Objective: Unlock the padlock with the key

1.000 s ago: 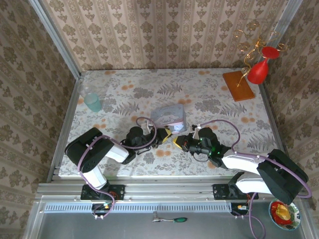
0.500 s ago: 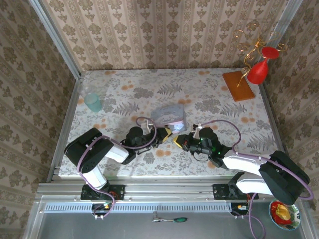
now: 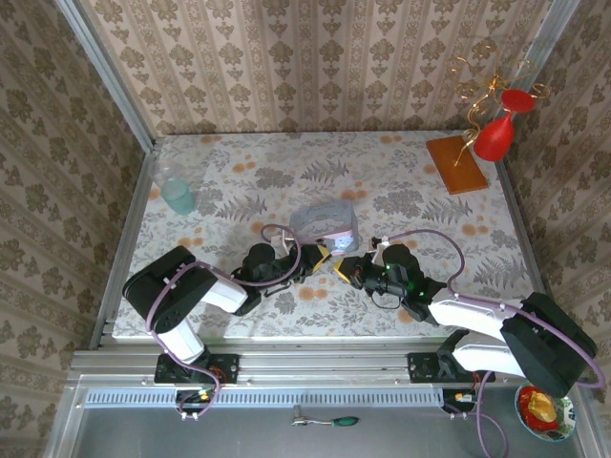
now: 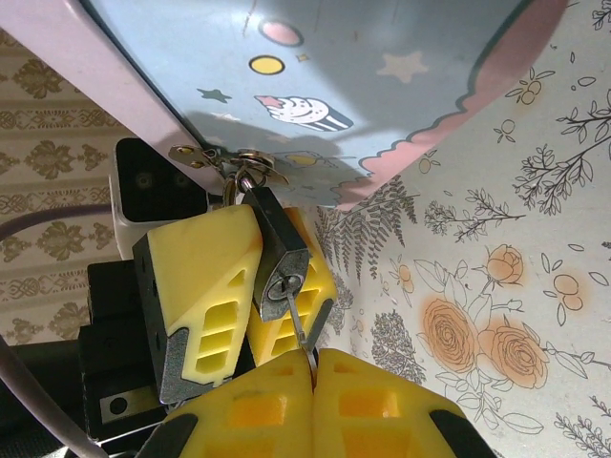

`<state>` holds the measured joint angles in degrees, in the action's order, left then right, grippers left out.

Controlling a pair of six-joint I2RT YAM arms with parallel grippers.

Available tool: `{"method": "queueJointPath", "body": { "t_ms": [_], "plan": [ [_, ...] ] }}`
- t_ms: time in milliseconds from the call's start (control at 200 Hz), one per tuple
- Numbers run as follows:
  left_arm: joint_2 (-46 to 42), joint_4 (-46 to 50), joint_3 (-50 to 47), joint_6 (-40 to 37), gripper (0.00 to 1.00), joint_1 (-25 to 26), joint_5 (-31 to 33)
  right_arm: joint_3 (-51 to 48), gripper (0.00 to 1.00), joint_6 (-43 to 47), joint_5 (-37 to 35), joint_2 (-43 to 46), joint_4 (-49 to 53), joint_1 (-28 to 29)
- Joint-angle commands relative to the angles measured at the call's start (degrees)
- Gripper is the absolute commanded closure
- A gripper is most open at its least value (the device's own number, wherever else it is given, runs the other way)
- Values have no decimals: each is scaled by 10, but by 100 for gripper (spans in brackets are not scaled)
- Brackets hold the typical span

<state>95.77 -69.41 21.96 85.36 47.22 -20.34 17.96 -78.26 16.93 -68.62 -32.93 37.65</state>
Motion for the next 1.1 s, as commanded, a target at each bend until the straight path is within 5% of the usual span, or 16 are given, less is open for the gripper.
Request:
{"method": "queueJointPath", "body": {
  "t_ms": [0, 1095],
  "plan": [
    [-14, -39, 22, 12, 100, 14, -25, 18, 100, -1, -18, 4, -11, 0],
    [-37, -38, 23, 14, 100, 22, -25, 19, 100, -24, -5, -34, -78, -18]
  ]
}}
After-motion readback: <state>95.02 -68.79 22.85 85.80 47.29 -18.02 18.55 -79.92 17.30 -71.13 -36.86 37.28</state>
